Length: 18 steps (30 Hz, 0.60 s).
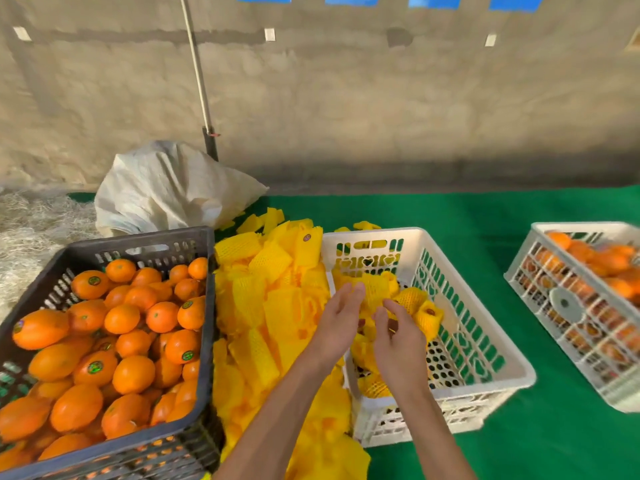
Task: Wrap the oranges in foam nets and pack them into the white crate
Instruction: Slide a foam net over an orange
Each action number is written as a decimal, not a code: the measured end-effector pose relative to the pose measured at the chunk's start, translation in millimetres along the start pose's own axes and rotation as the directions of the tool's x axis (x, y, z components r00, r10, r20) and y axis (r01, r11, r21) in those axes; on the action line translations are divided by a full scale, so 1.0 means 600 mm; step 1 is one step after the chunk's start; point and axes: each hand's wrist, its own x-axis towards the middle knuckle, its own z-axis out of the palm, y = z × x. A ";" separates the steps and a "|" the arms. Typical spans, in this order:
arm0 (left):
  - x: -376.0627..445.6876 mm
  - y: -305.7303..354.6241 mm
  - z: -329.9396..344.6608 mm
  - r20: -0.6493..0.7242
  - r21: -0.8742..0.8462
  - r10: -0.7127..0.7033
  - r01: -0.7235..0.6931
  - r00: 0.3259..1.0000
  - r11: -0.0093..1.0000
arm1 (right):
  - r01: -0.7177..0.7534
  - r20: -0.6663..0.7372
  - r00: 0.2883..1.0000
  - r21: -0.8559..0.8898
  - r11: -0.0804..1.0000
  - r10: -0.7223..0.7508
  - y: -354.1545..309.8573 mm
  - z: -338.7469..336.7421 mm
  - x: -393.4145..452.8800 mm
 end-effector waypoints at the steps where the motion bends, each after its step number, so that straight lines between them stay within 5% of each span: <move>1: 0.002 -0.002 0.000 0.012 -0.012 0.007 -0.007 1.000 1.000 | 0.021 0.008 1.000 -0.004 1.000 -0.021 -0.001 0.001 0.004; 10: -0.005 -0.009 -0.125 -0.223 -0.070 0.048 -0.065 0.974 0.995 | 0.153 0.244 0.958 0.010 0.988 -0.151 -0.043 0.108 0.001; 14: -0.030 -0.010 -0.230 -0.336 -0.122 0.036 -0.081 0.941 0.989 | 0.223 0.509 0.852 -0.139 0.965 -0.123 -0.065 0.198 -0.025; 18: -0.075 -0.019 -0.327 -0.450 -0.137 0.045 -0.119 0.892 0.983 | 0.294 0.688 0.723 -0.397 0.869 0.070 -0.066 0.280 -0.060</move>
